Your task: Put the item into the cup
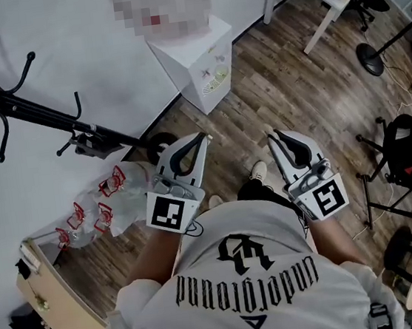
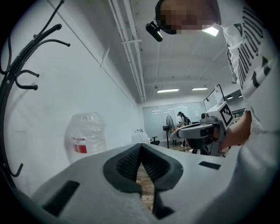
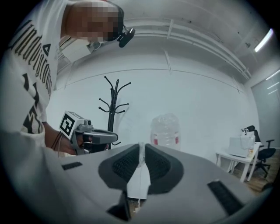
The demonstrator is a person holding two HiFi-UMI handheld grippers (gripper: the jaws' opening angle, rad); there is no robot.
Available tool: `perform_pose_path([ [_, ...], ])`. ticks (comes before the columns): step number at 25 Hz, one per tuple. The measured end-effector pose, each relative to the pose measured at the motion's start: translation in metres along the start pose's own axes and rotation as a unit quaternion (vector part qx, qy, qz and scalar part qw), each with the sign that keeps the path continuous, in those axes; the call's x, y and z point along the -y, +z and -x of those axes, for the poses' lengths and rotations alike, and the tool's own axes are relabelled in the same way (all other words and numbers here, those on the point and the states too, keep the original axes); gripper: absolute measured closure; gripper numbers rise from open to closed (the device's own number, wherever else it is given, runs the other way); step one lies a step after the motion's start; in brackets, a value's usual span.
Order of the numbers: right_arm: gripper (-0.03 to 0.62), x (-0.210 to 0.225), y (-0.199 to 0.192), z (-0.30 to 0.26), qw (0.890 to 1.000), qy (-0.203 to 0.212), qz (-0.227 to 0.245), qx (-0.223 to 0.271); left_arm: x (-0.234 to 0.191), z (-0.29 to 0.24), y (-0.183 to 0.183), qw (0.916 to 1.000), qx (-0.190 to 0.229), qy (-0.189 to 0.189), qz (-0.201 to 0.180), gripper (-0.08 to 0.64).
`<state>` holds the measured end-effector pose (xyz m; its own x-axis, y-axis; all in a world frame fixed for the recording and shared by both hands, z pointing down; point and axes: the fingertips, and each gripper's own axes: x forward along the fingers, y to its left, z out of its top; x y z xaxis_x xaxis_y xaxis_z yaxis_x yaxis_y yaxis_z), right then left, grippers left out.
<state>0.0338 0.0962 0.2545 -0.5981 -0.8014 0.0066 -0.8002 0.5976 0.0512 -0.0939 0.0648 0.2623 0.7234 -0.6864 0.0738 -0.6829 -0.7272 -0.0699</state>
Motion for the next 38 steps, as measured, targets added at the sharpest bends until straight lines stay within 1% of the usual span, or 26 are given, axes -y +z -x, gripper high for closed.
perform_pose_path([
  [3,0.545,0.034,-0.008,-0.002,1.0,0.019,-0.001,-0.008,0.005,-0.036,-0.002,0.9999,-0.006,0.01,-0.002,0.554],
  [9,0.545,0.098,-0.015,0.004,0.999,0.043,-0.009,-0.002,0.016,-0.095,-0.002,0.9992,-0.013,0.038,-0.001,0.553],
  [13,0.545,0.131,-0.026,0.005,0.998,0.058,-0.017,-0.005,0.021,-0.125,-0.003,0.9986,-0.017,0.051,-0.005,0.553],
  [17,0.544,0.153,-0.037,-0.003,0.997,0.066,-0.029,-0.013,0.019,-0.144,-0.01,0.9978,-0.031,0.058,-0.005,0.552],
  [24,0.543,0.173,-0.062,-0.05,0.995,0.081,-0.034,-0.037,-0.017,-0.167,-0.039,0.9962,-0.044,0.073,0.016,0.552],
  [26,0.543,0.179,-0.072,-0.066,0.995,0.082,-0.033,-0.046,-0.031,-0.176,-0.049,0.9958,-0.048,0.075,0.024,0.552],
  [29,0.543,0.186,-0.091,-0.091,0.994,0.081,-0.041,-0.066,-0.051,-0.189,-0.065,0.9954,-0.056,0.074,0.025,0.552],
  [32,0.543,0.196,-0.118,-0.119,0.992,0.081,-0.044,-0.082,-0.072,-0.204,-0.089,0.9942,-0.075,0.07,0.034,0.552],
  [35,0.543,0.204,-0.153,-0.151,0.99,0.082,-0.051,-0.105,-0.092,-0.222,-0.118,0.9928,-0.09,0.059,0.053,0.552],
  [38,0.543,0.212,-0.192,-0.18,0.987,0.08,-0.059,-0.129,-0.108,-0.239,-0.15,0.9918,-0.105,0.051,0.053,0.552],
])
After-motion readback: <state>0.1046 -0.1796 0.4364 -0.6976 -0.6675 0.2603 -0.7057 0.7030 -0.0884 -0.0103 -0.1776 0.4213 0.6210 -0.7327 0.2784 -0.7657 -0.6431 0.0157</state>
